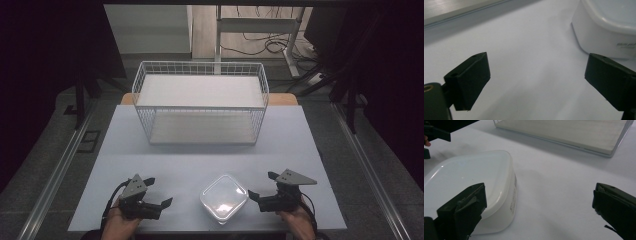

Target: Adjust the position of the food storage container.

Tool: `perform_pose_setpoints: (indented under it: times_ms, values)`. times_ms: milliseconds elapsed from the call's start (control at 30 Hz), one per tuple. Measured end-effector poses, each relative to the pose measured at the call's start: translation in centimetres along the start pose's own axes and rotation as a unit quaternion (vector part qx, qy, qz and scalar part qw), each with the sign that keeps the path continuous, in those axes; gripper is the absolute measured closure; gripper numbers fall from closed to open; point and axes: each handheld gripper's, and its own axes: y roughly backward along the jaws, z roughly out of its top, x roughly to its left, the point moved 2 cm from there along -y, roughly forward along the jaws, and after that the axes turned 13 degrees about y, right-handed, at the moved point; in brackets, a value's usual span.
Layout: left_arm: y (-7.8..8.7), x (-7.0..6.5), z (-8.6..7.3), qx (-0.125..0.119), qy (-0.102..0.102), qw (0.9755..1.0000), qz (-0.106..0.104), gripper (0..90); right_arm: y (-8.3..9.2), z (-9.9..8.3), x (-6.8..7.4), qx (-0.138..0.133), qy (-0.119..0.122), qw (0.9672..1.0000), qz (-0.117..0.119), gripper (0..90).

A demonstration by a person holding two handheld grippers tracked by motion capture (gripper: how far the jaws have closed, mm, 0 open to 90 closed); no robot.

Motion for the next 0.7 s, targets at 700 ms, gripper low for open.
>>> perform_pose_setpoints:
  times_ms: [700]
  values:
    - [-0.1,-1.7,0.1,0.007,-0.023,0.9990,-0.037,30.2,0.0,-0.2,-0.5,0.074,0.008,0.9970,-0.020,14.1]
